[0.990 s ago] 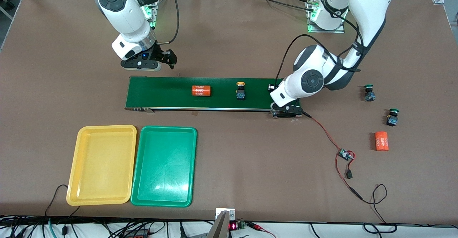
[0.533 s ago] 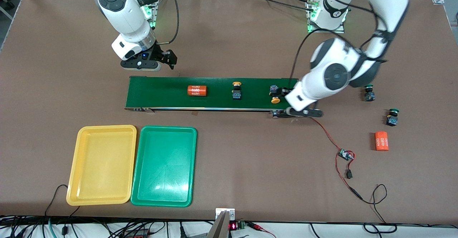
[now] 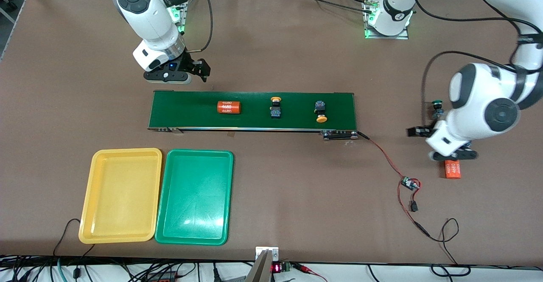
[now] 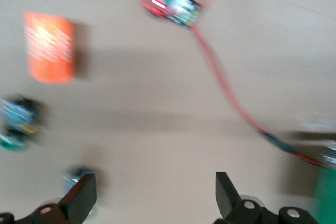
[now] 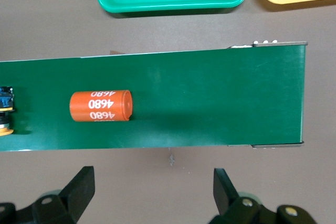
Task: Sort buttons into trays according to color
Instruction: 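Grasp the second orange cylinder with the left gripper while the right gripper reaches a button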
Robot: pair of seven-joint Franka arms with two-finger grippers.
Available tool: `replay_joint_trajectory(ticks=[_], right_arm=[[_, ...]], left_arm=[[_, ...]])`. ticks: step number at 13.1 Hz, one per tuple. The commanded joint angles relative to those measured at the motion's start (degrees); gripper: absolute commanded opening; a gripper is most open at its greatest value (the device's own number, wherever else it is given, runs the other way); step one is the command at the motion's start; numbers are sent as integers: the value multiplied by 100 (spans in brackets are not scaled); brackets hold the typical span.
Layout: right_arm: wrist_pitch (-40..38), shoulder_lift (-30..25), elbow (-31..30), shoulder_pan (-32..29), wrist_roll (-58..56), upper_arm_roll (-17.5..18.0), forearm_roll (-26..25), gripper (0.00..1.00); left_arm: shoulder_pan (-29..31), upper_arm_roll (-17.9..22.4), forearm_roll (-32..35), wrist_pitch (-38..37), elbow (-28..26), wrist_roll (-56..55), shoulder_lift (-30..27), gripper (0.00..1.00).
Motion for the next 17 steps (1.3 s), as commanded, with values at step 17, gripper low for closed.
replay_joint_trajectory(ticks=[17], right_arm=[[1252, 2087, 1298, 665, 411, -3, 48, 100]], left_arm=[[298, 971, -75, 3023, 544, 2272, 1880, 100]])
